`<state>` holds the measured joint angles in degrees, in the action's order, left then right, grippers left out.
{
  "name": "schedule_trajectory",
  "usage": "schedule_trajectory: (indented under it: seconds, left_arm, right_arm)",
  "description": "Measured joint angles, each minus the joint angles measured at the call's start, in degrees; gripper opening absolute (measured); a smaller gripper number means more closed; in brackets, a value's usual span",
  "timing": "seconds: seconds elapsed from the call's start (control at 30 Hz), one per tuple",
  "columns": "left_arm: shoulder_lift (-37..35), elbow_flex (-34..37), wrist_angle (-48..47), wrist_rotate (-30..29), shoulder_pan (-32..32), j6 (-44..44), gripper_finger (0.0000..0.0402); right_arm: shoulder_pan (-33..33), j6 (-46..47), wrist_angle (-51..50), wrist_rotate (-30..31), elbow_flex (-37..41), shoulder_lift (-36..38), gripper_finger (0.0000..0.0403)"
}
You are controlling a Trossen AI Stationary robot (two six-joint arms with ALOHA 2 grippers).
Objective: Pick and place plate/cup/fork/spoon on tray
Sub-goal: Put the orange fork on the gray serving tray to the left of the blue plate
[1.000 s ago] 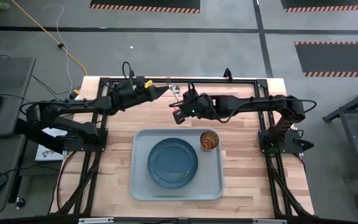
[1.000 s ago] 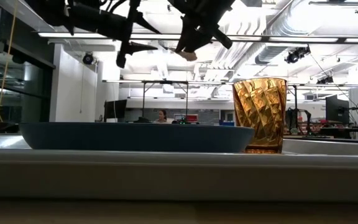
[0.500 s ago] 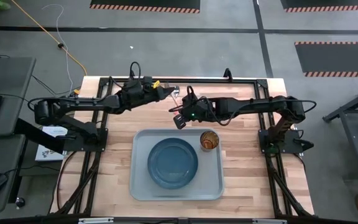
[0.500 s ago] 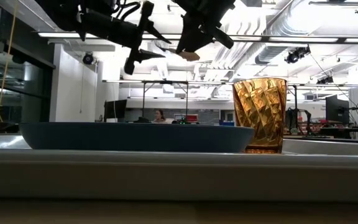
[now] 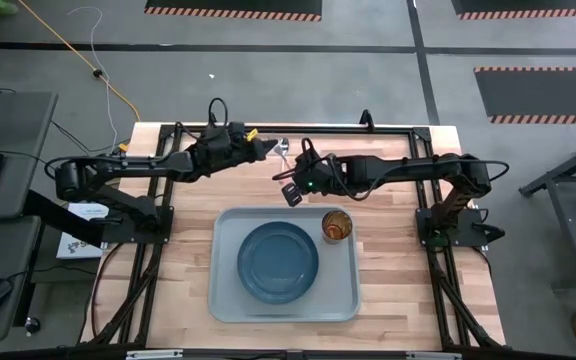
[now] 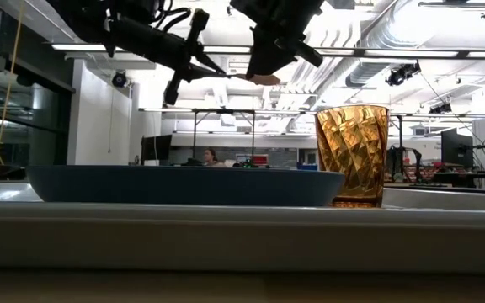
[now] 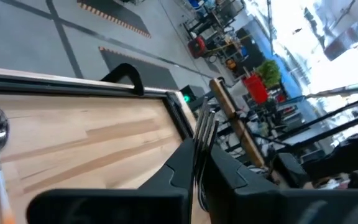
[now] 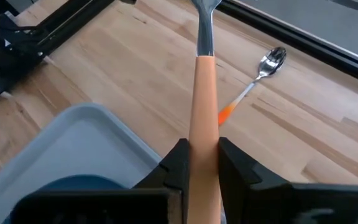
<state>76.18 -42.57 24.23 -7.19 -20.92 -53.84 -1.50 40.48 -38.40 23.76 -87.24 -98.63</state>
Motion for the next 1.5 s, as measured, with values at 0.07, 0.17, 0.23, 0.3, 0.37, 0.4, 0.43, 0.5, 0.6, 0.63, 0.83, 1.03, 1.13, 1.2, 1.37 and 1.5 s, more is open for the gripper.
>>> schedule_trajectory:
  seconds: [0.07,0.17,0.23,0.3,0.37,0.4,0.43,0.5,0.6,0.63,0.83,1.03,1.13,1.2,1.37,1.5]
  left_arm:
    - [0.0,0.0,-0.9,0.8,-0.5,0.8,0.0005]
    - [-0.8,0.0,-1.5,3.7,-2.5,2.7,0.0003]
    - [-2.4,0.0,-3.4,5.8,-4.5,3.6,0.0002]
    - [-4.4,0.0,-6.6,7.0,-6.5,5.4,0.0002]
    - [-6.7,0.0,-10.3,8.4,-8.4,8.0,0.0001]
    - [-7.8,0.0,-11.4,9.5,-9.2,9.3,0.0001]
    - [-8.9,0.0,-12.7,11.3,-9.9,10.8,0.0001]
    - [-11.1,0.0,-15.6,15.9,-10.7,13.2,0.0001]
    - [-13.7,0.0,-20.4,24.2,-9.4,13.2,0.0001]
    - [-14.4,0.0,-22.8,26.5,-8.4,12.8,0.0001]
    - [-22.3,0.0,-43.3,31.0,2.2,10.7,0.0001]
    - [-29.6,0.0,-65.1,17.1,20.9,-2.2,0.0001]
    - [-28.9,0.0,-70.2,5.6,31.7,-11.7,0.0001]
    - [-26.5,0.0,-70.6,-2.5,37.3,-17.3,0.0]
    - [-16.5,0.0,-70.1,-7.4,42.7,-21.5,0.0]
    - [-9.6,0.0,-66.6,-7.2,43.4,-19.7,0.0]
  right_arm:
    - [0.0,-0.3,0.0,-0.7,0.0,0.0,0.0058]
    - [-0.5,-0.4,-0.6,-3.4,0.0,0.5,0.0092]
    - [-0.9,-0.7,-2.6,-5.6,-0.1,1.5,0.0119]
    - [-1.3,-1.5,-4.2,-6.9,-0.1,2.7,0.0145]
    - [-1.8,-2.3,-5.9,-7.9,-0.1,4.3,0.0168]
    - [-1.9,-2.7,-6.6,-8.7,-0.1,5.2,0.0178]
    - [-2.2,-3.3,-7.4,-9.9,-0.1,6.0,0.0187]
    - [-2.6,-4.7,-8.9,-13.7,-0.1,7.3,0.0198]
    - [-2.8,-6.7,-12.6,-18.3,-0.1,8.4,0.0204]
    - [-2.8,-7.3,-14.5,-18.9,-0.1,8.7,0.0205]
    - [-2.2,-8.9,-27.8,-17.6,0.0,10.5,0.0206]
    - [-2.0,-11.0,-30.6,-14.8,0.0,12.2,0.0206]
    - [-2.3,-12.4,-30.6,-12.7,0.0,12.4,0.0206]
    - [-2.6,-12.5,-30.4,-11.1,0.0,12.4,0.0206]
    - [-3.6,-13.4,-29.2,-10.2,0.0,12.4,0.0206]
    - [-4.4,-14.0,-29.1,-10.3,0.0,12.4,0.0206]
